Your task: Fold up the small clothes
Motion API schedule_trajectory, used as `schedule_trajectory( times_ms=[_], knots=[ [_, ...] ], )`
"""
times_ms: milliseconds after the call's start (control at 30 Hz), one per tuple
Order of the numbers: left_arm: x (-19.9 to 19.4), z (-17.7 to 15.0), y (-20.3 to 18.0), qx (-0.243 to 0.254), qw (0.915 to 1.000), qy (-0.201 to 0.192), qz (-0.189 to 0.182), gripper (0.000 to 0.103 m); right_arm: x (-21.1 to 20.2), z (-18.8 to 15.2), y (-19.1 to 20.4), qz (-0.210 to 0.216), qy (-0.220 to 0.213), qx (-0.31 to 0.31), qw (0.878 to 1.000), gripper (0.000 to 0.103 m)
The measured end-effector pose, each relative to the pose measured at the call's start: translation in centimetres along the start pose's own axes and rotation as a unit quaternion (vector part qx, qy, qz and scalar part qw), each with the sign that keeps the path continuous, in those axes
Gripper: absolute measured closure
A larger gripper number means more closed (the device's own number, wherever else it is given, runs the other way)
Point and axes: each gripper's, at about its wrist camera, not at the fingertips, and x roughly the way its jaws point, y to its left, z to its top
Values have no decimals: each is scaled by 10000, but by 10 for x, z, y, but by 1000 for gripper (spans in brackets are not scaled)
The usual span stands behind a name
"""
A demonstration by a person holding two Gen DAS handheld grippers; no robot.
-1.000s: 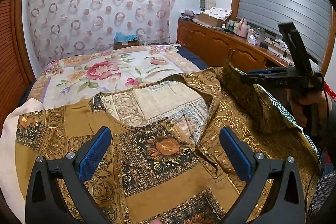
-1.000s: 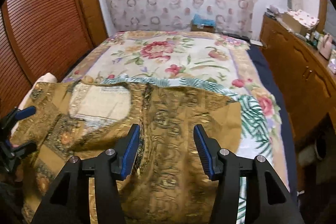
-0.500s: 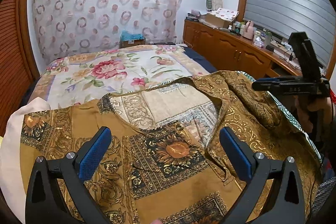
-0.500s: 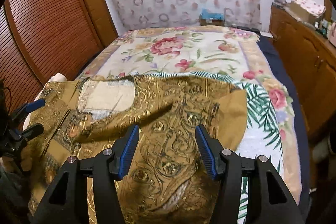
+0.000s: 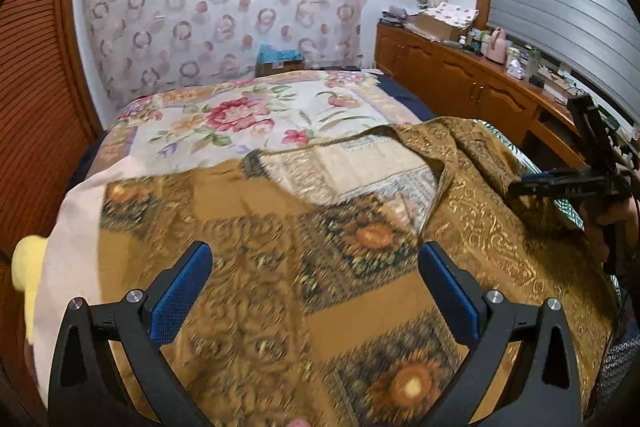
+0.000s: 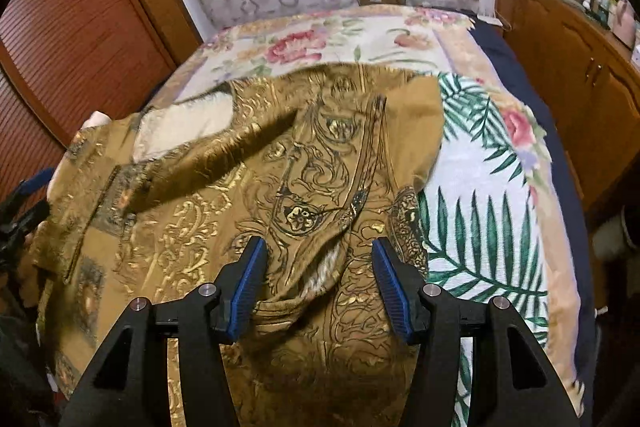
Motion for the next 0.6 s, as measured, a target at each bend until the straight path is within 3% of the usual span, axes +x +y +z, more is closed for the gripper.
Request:
schedule_trajectory(
  times_ms=[300,433,600],
  knots=[
    [-19,-13,25,-261,9993,37,272,0,11,14,40,1023,-49,-470,9936,48],
    [-26,-13,36,-347,9987,-46,365,0,3,12,48,1108,-146,-719,9911,48],
    [-26,-11,48,-394,9979,-90,509,0,-12,17,24,782,-399,-595,9944,48]
  ],
)
